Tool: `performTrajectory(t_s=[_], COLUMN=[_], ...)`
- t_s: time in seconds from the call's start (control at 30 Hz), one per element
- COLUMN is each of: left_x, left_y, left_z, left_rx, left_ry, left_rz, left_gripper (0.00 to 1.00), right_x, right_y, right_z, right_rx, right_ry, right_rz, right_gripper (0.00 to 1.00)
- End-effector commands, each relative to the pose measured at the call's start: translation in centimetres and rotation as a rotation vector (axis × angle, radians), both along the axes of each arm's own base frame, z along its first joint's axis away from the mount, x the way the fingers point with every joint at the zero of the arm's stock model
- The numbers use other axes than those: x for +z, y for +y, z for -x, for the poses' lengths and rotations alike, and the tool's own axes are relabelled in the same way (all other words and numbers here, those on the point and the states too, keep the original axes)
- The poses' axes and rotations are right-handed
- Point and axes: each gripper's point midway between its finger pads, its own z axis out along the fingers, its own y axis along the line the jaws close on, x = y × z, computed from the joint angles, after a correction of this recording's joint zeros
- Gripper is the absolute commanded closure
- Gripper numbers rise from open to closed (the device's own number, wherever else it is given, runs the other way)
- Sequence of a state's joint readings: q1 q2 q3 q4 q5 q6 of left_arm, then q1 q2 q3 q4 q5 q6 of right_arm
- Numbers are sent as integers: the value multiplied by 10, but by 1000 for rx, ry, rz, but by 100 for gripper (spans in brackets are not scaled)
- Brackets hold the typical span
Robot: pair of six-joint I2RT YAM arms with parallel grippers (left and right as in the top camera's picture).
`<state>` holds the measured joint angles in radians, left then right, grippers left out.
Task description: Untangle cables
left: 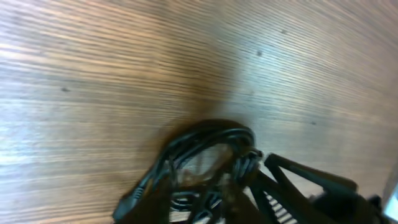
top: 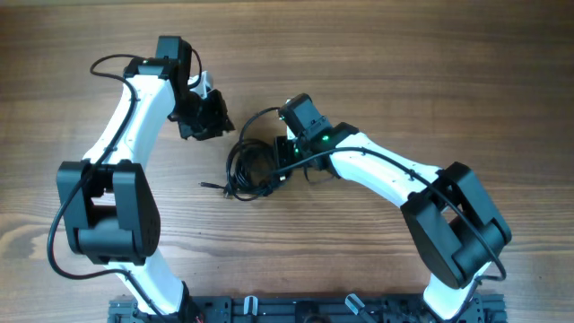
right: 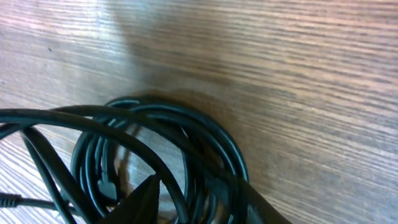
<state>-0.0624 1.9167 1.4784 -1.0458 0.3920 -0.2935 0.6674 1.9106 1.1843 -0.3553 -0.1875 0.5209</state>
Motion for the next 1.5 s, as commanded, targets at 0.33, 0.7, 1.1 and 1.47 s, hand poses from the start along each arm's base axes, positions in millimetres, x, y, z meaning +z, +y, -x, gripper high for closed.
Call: performTrajectory(t_s=[0.33, 0.7, 1.1, 1.47], left_x=[-2, -2, -2, -1], left_y=[12, 12, 11, 4], left_z=[2, 1, -2, -4], left_rx=[19, 19, 18, -6], left_ry=[3, 2, -12, -31], left_rz=[-53, -53, -52, -51], left_gripper=[53, 53, 51, 49], right_x=[-23, -17, 9, 35], right_y=[11, -16, -71, -37], right_z=[11, -18, -33, -41], right_rx=[48, -33, -159, 30], right_ry=[-53, -158, -33, 22], right_rz=[90, 208, 268, -54], right_gripper=[58, 96, 84, 54])
